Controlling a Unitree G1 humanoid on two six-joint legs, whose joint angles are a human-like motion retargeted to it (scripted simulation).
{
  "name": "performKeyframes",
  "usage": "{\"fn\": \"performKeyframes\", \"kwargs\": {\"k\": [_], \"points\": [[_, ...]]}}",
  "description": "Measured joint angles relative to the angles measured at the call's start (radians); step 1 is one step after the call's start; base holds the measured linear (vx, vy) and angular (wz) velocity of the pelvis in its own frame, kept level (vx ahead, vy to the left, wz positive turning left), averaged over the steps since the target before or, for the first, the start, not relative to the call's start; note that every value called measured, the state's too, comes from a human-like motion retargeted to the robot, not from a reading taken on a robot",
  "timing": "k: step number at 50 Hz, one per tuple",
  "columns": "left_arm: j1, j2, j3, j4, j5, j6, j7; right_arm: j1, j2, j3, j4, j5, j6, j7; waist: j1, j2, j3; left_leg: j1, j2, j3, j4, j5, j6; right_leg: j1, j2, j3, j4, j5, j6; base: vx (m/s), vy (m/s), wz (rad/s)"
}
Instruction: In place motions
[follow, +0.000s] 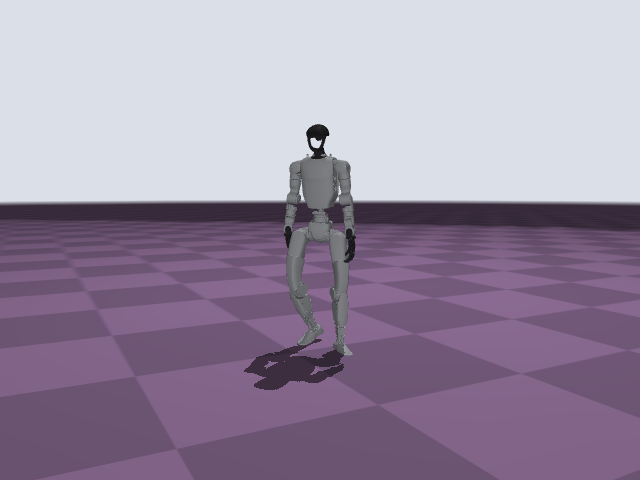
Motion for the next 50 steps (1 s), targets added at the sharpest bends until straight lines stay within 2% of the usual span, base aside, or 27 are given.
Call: {"fn": "performKeyframes", "kwargs": {"k": [3, 5, 8, 10, 15, 17, 20, 22, 25, 30, 33, 35, 38, 40, 43, 45, 50], "points": [[0.033, -0.01, -0.006, 0.019, 0.031, 0.002, -0.024, -0.012, -0.007, 0.0, 0.03, 0.02, 0.005, 0.003, 0.004, -0.002, -0.002, 0.032, -0.049, 0.056, -0.057, 0.03, -0.02, 0.1, 0.02, -0.013, -0.116, 0.048, 0.028, -0.26, 0.1, -1.86], [0.057, -0.013, -0.032, 0.032, 0.068, 0.007, -0.038, -0.007, -0.016, -0.008, 0.042, 0.03, 0.008, 0.003, -0.01, -0.004, -0.021, 0.032, -0.084, 0.116, -0.071, 0.033, -0.018, 0.166, 0.028, -0.057, -0.244, 0.028, 0.105, -0.18, 0.06, -1.16], [0.076, -0.008, -0.067, 0.05, 0.134, 0.017, -0.054, 0.005, -0.025, -0.031, 0.063, 0.047, 0.019, -0.001, -0.02, -0.021, -0.022, 0.027, -0.126, 0.152, -0.061, 0.038, -0.009, 0.205, 0.028, -0.098, -0.4, -0.046, 0.098, -0.22, 0.01, -0.87], [0.064, -0.006, -0.075, 0.057, 0.156, 0.032, -0.045, -0.004, -0.022, -0.057, 0.088, 0.075, 0.03, -0.004, 0.01, -0.036, 0.01, 0.038, -0.137, 0.192, -0.056, 0.048, -0.006, 0.182, 0.022, -0.007, -0.414, -0.063, 0.096, -0.46, -0.11, -0.97], [0.051, -0.043, -0.06, 0.048, 0.079, 0.019, -0.013, -0.03, -0.043, -0.089, 0.149, 0.096, 0.053, 0.005, 0.027, -0.029, 0.052, 0.011, -0.129, 0.225, -0.003, 0.077, 0.026, 0.112, -0.01, 0.048, -0.397, -0.062, 0.102, -0.43, -0.04, -0.47], [0.06, -0.048, -0.064, 0.04, 0.084, 0.008, -0.007, -0.021, -0.055, -0.08, 0.159, 0.065, 0.068, 0.008, 0.016, -0.019, 0.055, -0.016, -0.124, 0.118, 0.029, 0.101, 0.041, 0.098, -0.015, 0.067, -0.395, -0.055, 0.098, -0.19, 0.08, -0.44], [0.063, -0.049, -0.07, 0.038, 0.098, -0.01, 0.025, -0.014, -0.065, -0.079, 0.175, 0.031, 0.089, 0.002, 0.04, -0.008, 0.075, -0.049, -0.109, -0.085, 0.067, 0.154, -0.006, 0.087, -0.013, 0.118, -0.396, -0.03, 0.094, -0.2, 0.12, -0.76], [0.065, -0.051, -0.066, 0.047, 0.095, -0.017, 0.04, -0.009, -0.067, -0.085, 0.187, 0.028, 0.094, -0.009, 0.038, -0.008, 0.078, -0.052, -0.111, -0.196, 0.08, 0.146, -0.031, 0.091, -0.016, 0.132, -0.417, -0.01, 0.092, -0.16, 0.12, -0.46], [0.073, -0.05, -0.059, 0.061, 0.094, -0.022, 0.041, 0.007, -0.069, -0.094, 0.193, 0.027, 0.089, -0.011, 0.035, -0.022, 0.061, -0.047, -0.118, -0.29, 0.116, 0.092, -0.005, 0.083, -0.043, 0.157, -0.444, 0.02, 0.097, -0.08, 0.14, -0.45], [0.072, -0.041, -0.069, 0.078, 0.092, -0.02, 0.04, 0.035, -0.067, -0.117, 0.185, 0.023, 0.087, 0.003, 0.005, -0.047, 0.03, 0.004, -0.097, -0.282, 0.176, 0.01, 0.096, 0.062, -0.103, 0.178, -0.444, 0.048, 0.123, -0.01, 0.19, -0.13], [0.071, -0.035, -0.079, 0.067, 0.103, -0.018, 0.023, 0.045, -0.064, -0.128, 0.189, 0.03, 0.089, -0.002, -0.016, -0.049, 0.017, 0.032, -0.087, -0.307, 0.192, -0.005, 0.126, 0.06, -0.118, 0.184, -0.438, 0.056, 0.139, 0.06, 0.25, 0.0], [0.068, -0.033, -0.086, 0.057, 0.109, -0.018, 0.015, 0.048, -0.061, -0.137, 0.194, 0.036, 0.091, -0.003, -0.021, -0.048, 0.011, 0.053, -0.082, -0.321, 0.181, 0.008, 0.125, 0.061, -0.121, 0.193, -0.435, 0.06, 0.148, 0.04, 0.4, -0.09], [0.058, -0.034, -0.095, 0.042, 0.11, -0.02, 0.009, 0.056, -0.061, -0.148, 0.2, 0.05, 0.096, 0.009, -0.024, -0.025, 0.001, 0.102, -0.074, -0.34, 0.104, -0.005, 0.027, 0.066, -0.107, 0.189, -0.432, 0.069, 0.166, 0.09, 0.39, -0.06], [0.048, -0.04, -0.098, 0.034, 0.107, -0.023, 0.008, 0.059, -0.065, -0.152, 0.193, 0.048, 0.099, 0.021, -0.026, -0.016, -0.006, 0.121, -0.086, -0.345, 0.069, -0.045, 0.007, 0.064, -0.112, 0.185, -0.429, 0.075, 0.179, 0.09, 0.43, 0.07], [0.028, -0.054, -0.101, 0.03, 0.091, -0.028, 0.021, 0.059, -0.075, -0.157, 0.168, 0.025, 0.092, 0.03, -0.044, -0.004, -0.018, 0.134, -0.111, -0.309, 0.035, -0.106, 0.025, 0.054, -0.133, 0.172, -0.425, 0.096, 0.195, 0.07, 0.45, 0.23], [0.013, -0.06, -0.097, 0.042, 0.077, -0.032, 0.022, 0.053, -0.083, -0.146, 0.148, 0.013, 0.088, 0.025, -0.059, 0.013, -0.017, 0.13, -0.122, -0.328, 0.02, -0.104, 0.016, 0.044, -0.132, 0.172, -0.429, 0.127, 0.19, 0.05, 0.57, 0.02], [-0.031, -0.032, -0.078, 0.092, 0.08, -0.017, 0.018, -0.001, -0.069, -0.115, 0.112, 0.05, 0.074, 0.004, -0.062, 0.03, 0.032, 0.113, -0.124, -0.325, 0.036, -0.088, 0.036, 0.031, -0.143, 0.1, -0.429, 0.195, 0.135, -0.11, 0.36, -0.39]]}}
